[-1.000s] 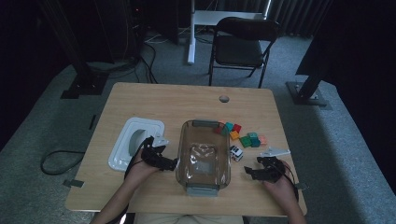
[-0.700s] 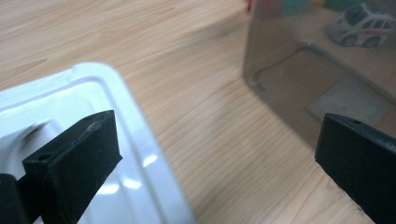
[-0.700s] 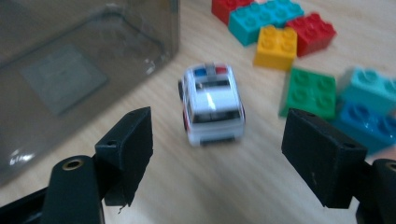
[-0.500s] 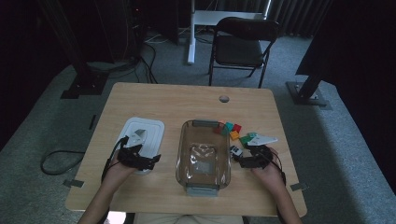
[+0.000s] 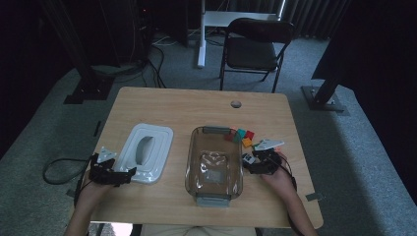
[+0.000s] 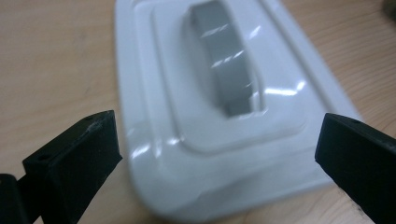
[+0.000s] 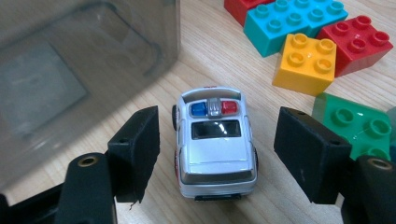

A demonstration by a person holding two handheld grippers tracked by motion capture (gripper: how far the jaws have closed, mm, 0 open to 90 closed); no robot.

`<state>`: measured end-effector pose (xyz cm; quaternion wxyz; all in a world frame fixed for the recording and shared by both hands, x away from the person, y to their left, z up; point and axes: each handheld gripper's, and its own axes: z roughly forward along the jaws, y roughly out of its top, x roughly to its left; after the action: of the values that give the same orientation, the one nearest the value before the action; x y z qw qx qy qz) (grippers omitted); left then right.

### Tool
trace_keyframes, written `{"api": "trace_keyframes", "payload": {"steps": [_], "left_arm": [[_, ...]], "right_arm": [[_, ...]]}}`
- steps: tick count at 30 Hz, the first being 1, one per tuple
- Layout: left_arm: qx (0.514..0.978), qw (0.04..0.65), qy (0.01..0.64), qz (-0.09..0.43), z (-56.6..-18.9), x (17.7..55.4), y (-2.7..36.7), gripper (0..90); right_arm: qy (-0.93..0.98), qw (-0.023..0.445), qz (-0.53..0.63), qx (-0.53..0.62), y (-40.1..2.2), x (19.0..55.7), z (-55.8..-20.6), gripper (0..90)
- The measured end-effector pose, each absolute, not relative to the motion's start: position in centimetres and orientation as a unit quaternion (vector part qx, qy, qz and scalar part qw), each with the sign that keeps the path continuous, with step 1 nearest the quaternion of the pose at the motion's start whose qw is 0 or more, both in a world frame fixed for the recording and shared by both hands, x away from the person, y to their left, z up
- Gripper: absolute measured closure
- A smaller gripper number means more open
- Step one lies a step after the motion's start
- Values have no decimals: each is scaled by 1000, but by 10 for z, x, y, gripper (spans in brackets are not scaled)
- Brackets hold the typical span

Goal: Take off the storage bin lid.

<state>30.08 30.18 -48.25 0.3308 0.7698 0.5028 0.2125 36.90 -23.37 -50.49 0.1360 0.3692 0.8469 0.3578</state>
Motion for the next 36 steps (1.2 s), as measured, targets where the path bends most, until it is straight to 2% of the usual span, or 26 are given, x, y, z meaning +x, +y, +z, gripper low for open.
{"api": "trace_keyframes", "payload": {"steps": [8,21,23,29,36], "left_arm": [[771,327,506,208,-495,286,307,5],[821,359,410,172,-490,304,222,5],[821,359,410,172,-490,304,222,5],[834,377,369,161,-484,313,187,5],[843,376,350,162,-481,326,162,5]], "right_arm": [[849,134,355,368,-233,370,-508,362],[858,122,343,363,-231,372,-514,420],[858,123,343,362,-231,372,-515,420],[857,125,343,363,-232,372,-515,453],[855,125,346,366,-232,372,-515,465]]}}
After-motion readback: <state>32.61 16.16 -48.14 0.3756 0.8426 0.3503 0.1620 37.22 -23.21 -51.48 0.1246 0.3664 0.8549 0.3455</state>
